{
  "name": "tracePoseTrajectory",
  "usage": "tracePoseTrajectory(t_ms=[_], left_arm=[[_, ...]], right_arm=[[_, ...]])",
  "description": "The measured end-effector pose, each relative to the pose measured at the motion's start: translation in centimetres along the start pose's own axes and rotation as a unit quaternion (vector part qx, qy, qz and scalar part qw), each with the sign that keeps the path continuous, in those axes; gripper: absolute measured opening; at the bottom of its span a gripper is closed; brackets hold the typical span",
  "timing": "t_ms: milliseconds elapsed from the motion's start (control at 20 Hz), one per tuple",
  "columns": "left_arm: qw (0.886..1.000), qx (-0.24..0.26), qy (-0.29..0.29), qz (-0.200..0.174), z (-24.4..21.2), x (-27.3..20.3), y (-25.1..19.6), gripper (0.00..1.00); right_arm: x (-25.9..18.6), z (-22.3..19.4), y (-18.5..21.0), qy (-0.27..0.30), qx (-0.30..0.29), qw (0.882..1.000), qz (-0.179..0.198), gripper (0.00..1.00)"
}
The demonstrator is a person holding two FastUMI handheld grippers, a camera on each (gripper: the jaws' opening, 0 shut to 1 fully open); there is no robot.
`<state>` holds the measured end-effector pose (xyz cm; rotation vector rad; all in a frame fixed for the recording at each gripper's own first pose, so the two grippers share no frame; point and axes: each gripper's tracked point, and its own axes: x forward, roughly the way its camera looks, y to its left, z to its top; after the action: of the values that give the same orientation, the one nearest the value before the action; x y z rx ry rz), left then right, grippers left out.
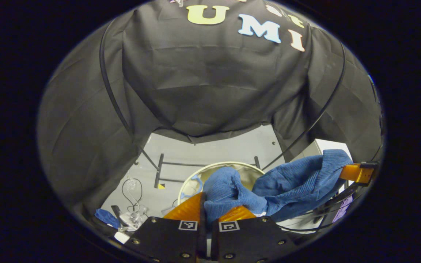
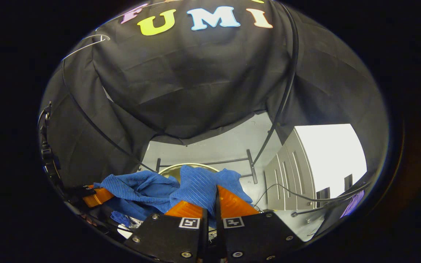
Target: Grasp the clothes on the hanger with both hands and then place them into the laundry hamper below.
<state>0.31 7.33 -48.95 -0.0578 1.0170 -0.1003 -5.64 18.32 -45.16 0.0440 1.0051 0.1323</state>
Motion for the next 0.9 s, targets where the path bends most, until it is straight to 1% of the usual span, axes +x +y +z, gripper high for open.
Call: tracePoseTrajectory(t_ms=[50,100,150,200,250,300,350,450,500,600,700,900], left_arm=[[1.0,0.001,0.005,0.0,-0.4,0.0,0.0,0.08],[1.0,0.003,0.007,0.002,-0.5,0.0,0.1,0.02],[1.0,0.004,0.007,0.004,-0.7,-0.7,0.3,0.11],[1.0,0.005,0.004,0.004,-0.6,-1.3,0.2,0.17],[1.0,0.005,-0.002,0.001,-0.3,-1.6,0.1,0.36],[1.0,0.005,-0.007,0.002,0.0,-2.1,0.1,0.54],[1.0,0.006,-0.01,0.005,0.0,-2.6,0.3,0.59],[1.0,0.013,-0.018,0.011,0.5,-3.3,0.5,0.78],[0.999,0.017,-0.023,0.018,1.0,-3.7,0.6,0.87],[0.999,0.027,-0.036,0.027,1.9,-4.9,0.7,0.87],[0.998,0.036,-0.052,0.028,3.2,-6.7,0.2,0.88],[0.992,0.058,-0.103,0.031,6.9,-11.1,-1.0,0.87]], right_arm=[[-0.1,-0.2,-0.2,0.002,-0.002,1.0,-0.002,0.07],[-0.3,-0.4,-0.5,0.005,-0.003,1.0,-0.004,0.08],[-0.3,-0.7,-0.5,0.008,-0.003,1.0,-0.002,0.16],[-0.3,-0.9,-0.5,0.013,-0.003,1.0,0.003,0.23],[-0.5,-1.2,-0.4,0.016,-0.004,1.0,0.008,0.29],[-0.7,-1.4,-0.4,0.021,-0.006,1.0,0.013,0.48],[-1.0,-1.5,-0.3,0.021,-0.006,1.0,0.021,0.62],[-1.7,-0.9,-0.3,0.016,-0.005,1.0,0.026,0.89],[-2.1,-0.4,-0.5,0.009,-0.004,1.0,0.025,0.96],[-2.9,0.7,-0.8,-0.004,0.004,1.0,0.027,0.96],[-4.1,2.5,-1.5,-0.027,0.011,0.999,0.025,0.96],[-7.4,7.8,-3.8,-0.104,0.019,0.994,0.004,0.96]])
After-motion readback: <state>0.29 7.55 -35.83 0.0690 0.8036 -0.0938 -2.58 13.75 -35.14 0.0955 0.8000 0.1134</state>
